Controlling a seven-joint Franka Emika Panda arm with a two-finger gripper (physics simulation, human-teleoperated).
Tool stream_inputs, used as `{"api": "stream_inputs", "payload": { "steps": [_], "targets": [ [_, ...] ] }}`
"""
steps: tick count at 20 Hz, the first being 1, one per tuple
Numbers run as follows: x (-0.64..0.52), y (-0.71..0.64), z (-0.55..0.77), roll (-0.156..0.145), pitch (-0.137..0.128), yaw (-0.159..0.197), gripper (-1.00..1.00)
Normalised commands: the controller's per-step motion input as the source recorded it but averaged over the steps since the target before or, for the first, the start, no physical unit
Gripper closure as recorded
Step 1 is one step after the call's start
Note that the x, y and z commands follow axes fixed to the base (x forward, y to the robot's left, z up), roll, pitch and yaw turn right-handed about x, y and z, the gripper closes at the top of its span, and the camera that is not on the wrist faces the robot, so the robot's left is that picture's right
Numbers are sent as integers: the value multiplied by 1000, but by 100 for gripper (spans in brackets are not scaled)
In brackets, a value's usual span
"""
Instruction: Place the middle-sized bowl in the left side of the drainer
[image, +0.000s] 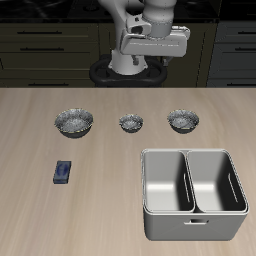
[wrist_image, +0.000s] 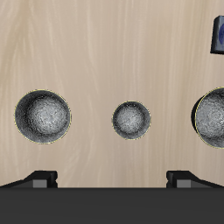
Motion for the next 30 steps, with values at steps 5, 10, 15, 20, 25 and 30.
{"api": "stream_inputs", "payload": {
  "steps": [5, 10, 15, 20, 25, 30],
  "targets": [
    [30, 410, -51, 70, 7, 13, -100],
    [26, 352, 7, 57, 0, -21, -100],
    [23, 277, -67, 30, 10, -8, -100],
    [15, 178, 6, 13, -5, -14, -100],
    [63, -42, 53, -28, -60, 10, -100],
    [117, -26, -107, -8, 0, -13, -100]
  ]
}}
